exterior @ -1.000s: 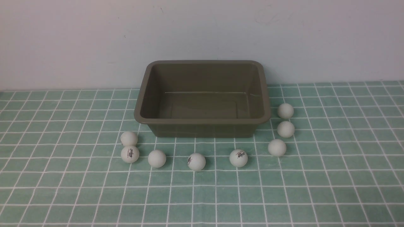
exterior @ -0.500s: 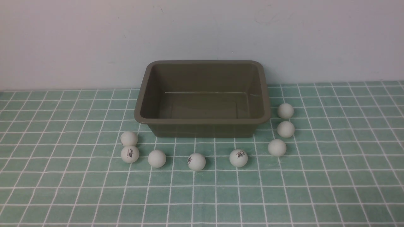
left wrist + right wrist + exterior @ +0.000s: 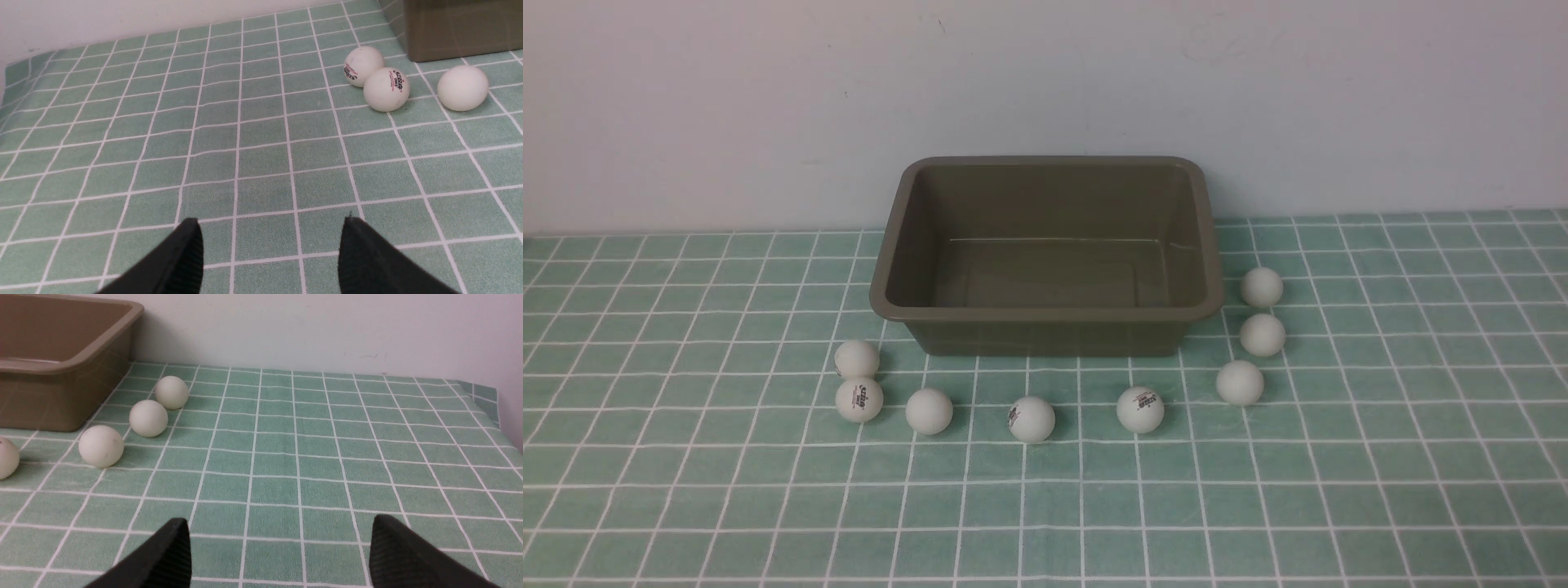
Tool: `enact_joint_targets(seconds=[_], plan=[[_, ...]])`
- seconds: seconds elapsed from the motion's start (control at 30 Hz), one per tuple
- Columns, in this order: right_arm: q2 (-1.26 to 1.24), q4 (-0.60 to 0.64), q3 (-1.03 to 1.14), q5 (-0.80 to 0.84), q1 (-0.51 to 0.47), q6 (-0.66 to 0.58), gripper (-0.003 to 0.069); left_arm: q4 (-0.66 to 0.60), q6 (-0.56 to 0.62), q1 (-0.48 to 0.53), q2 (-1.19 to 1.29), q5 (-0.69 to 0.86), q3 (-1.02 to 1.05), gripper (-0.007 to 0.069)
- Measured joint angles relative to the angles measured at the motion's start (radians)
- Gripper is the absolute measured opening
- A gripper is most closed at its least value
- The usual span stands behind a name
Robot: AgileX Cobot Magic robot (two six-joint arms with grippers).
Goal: Put the table tennis balls in the box on the green coffee tablecloth.
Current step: 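Reach for and grasp a ping pong ball on the table beside the basket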
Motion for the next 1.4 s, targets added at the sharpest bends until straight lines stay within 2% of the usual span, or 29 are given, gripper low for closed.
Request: enact_joint_targets(seconds=[0.13, 0.47, 0.7, 1.4], plan=[[0.0, 0.042, -0.114, 0.024, 0.0, 0.0, 0.0531, 0.0, 0.0, 0.0, 0.0, 0.0, 0.0, 0.0405], [-0.001, 0.101, -0.593, 0.316, 0.0, 0.043, 0.0531, 0.0, 0.0, 0.0, 0.0, 0.0, 0.0, 0.0405], [-0.003, 0.175, -0.627, 0.34, 0.0, 0.052, 0.0531, 0.0, 0.0, 0.0, 0.0, 0.0, 0.0, 0.0405], [-0.003, 0.182, -0.627, 0.346, 0.0, 0.053, 0.0531, 0.0, 0.0, 0.0, 0.0, 0.0, 0.0, 0.0405]])
